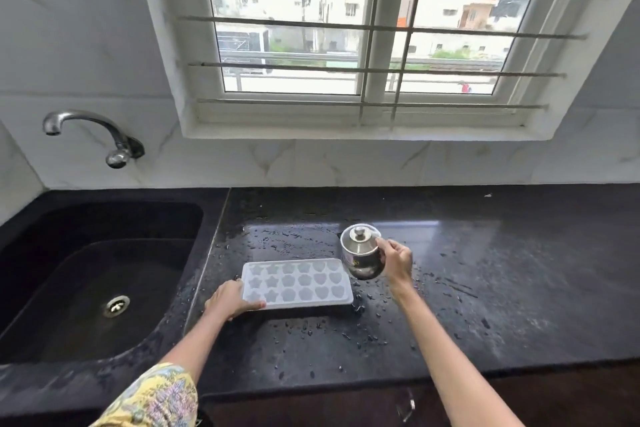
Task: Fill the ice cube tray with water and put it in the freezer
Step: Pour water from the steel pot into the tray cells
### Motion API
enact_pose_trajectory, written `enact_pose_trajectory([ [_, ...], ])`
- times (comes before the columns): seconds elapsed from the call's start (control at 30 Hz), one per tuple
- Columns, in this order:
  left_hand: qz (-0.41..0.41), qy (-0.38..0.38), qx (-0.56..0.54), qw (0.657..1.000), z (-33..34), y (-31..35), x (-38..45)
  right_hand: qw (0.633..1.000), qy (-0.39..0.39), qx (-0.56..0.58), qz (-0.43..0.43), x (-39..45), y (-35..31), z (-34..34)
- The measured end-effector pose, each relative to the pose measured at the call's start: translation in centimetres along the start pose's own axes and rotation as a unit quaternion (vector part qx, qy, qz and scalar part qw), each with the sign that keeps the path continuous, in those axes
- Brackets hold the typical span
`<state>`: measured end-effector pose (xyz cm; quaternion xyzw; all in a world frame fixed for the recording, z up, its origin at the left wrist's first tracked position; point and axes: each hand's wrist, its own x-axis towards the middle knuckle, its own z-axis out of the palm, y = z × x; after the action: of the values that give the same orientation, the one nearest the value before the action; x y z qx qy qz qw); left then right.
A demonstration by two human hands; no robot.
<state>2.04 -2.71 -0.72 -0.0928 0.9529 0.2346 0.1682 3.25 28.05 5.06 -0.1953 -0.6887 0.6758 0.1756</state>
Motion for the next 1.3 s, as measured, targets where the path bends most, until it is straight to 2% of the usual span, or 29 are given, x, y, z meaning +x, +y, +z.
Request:
enact_pose_trajectory([
  [0.3, 0.012, -0.048, -0.147, 0.988, 0.6, -1.9, 0.4, 0.990, -0.113, -0.070, -0.046, -0.7, -2.1, 8.2],
  [0.43, -0.089, -0.069, -0.338, 0.934, -0.1, -1.0, -0.1, 0.978, -0.159, -0.116, -0.072, -0.5, -2.2, 10.7],
  [0.5, -0.111, -0.069, -0.371, 0.919, -0.4, -0.9, 0.2, 0.972, -0.175, -0.131, -0.082, -0.3, -2.1, 11.8],
  [0.77, -0.162, -0.089, -0.388, 0.903, -1.4, -0.6, 1.0, 0.941, -0.192, -0.237, -0.147, 1.0, -1.6, 14.6],
  [1.0, -0.183, -0.108, -0.455, 0.865, -1.5, -1.1, 1.5, 0.924, -0.201, -0.281, -0.167, 1.7, -1.1, 15.6],
  [1.3, -0.189, -0.092, -0.417, 0.884, -0.8, -1.1, 2.0, 0.917, -0.208, -0.290, -0.176, 1.9, -0.5, 15.8],
])
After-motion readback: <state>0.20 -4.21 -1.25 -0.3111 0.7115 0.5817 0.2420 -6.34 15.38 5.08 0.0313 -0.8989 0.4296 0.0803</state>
